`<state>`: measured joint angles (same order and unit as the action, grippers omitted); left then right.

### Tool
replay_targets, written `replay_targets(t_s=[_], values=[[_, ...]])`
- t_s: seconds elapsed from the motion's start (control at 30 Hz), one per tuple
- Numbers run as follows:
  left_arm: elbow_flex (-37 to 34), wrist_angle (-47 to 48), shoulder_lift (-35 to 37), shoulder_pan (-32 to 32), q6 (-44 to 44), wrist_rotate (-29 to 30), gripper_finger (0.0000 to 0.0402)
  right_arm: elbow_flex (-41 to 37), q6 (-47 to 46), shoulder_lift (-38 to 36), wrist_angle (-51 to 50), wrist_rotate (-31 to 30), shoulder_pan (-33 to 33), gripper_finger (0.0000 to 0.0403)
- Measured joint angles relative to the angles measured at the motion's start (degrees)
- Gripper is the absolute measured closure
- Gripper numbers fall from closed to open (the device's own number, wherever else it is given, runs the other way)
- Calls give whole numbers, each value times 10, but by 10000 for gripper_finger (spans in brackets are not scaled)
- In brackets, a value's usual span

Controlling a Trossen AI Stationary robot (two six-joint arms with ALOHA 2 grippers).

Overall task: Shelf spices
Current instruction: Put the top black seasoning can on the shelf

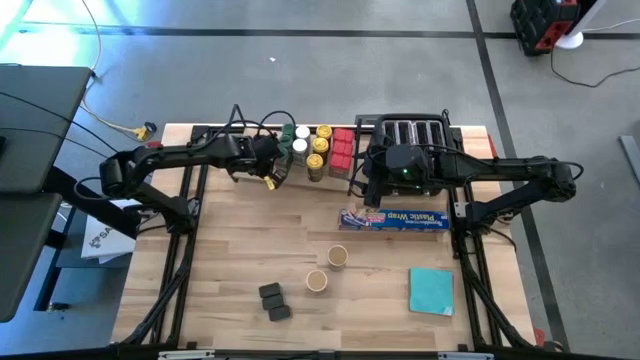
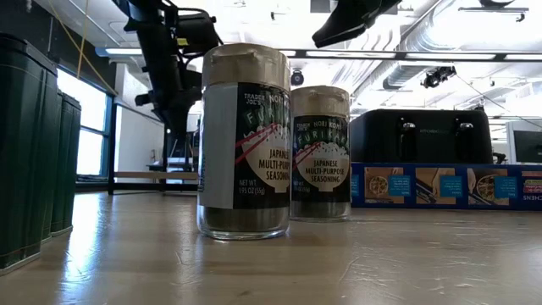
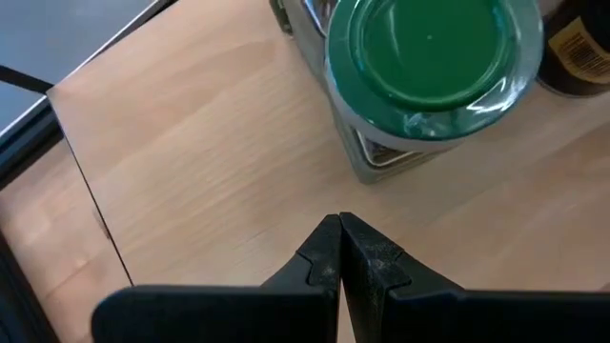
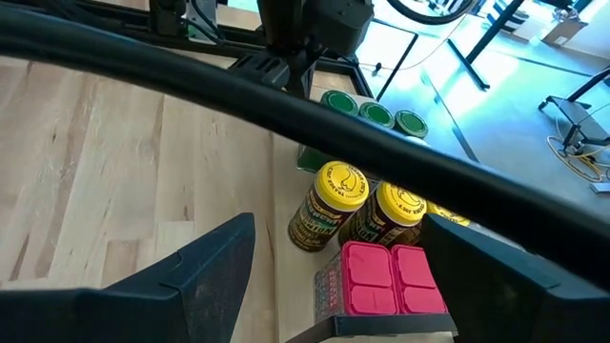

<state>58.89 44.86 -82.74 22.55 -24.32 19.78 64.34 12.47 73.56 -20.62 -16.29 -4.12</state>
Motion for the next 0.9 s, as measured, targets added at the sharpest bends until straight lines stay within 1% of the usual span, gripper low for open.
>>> replay_targets(t_s=[0.43,0.9], values=[[0,-28,0,-9,-1,-16,402,0,0,0,-1,0,0,107],[0,-28,0,-10,-1,-28,402,0,0,0,-1,0,0,107]])
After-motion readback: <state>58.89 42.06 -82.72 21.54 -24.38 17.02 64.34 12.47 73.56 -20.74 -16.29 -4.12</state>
